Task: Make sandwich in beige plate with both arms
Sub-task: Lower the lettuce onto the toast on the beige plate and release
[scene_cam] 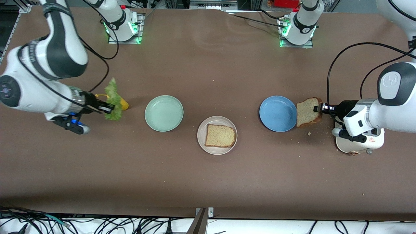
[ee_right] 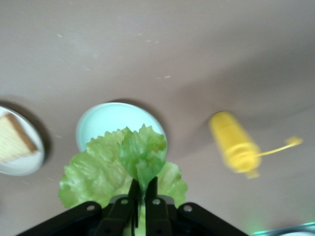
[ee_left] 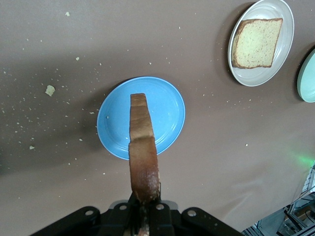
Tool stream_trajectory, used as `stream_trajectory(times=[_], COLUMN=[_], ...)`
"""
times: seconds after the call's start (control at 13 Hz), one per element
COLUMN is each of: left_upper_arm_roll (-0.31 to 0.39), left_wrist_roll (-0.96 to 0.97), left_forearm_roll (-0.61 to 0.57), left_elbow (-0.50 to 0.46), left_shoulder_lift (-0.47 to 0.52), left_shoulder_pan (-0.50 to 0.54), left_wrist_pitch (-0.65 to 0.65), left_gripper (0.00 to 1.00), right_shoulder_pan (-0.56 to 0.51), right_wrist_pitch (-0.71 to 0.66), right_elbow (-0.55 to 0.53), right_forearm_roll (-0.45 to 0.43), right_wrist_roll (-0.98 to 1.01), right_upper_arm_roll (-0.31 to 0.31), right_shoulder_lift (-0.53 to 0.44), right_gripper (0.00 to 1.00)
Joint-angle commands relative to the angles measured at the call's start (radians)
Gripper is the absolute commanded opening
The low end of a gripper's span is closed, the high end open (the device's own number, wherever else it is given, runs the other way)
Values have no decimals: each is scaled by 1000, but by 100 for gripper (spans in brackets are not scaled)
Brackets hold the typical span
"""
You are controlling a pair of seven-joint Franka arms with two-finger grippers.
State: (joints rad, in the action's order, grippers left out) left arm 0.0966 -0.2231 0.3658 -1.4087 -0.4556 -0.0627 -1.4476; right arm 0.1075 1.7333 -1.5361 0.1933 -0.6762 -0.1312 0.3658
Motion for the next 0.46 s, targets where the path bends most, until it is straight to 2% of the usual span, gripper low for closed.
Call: stream_trajectory(times=[0.0,0.15,0.38], left_upper_arm_roll=[6,6,6], left_wrist_roll=[10,10,10], left_forearm_roll=[36,36,36], left_elbow=[16,16,16], left_shoulder_lift=[-2,-3,-3], left_shoulder_pan=[-2,-2,-2], left_wrist_pitch=[10,10,12], left_gripper=[0,0,0], right_shoulder_pan=[76,161,265], right_wrist_pitch=[130,242,490], right_elbow=[22,25,31], right_forearm_roll=[21,21,20], right_wrist_roll=[-255,-447,-700], right_upper_arm_roll=[-25,-28,-30], right_shoulder_lift=[59,114,211], right_gripper=[0,0,0])
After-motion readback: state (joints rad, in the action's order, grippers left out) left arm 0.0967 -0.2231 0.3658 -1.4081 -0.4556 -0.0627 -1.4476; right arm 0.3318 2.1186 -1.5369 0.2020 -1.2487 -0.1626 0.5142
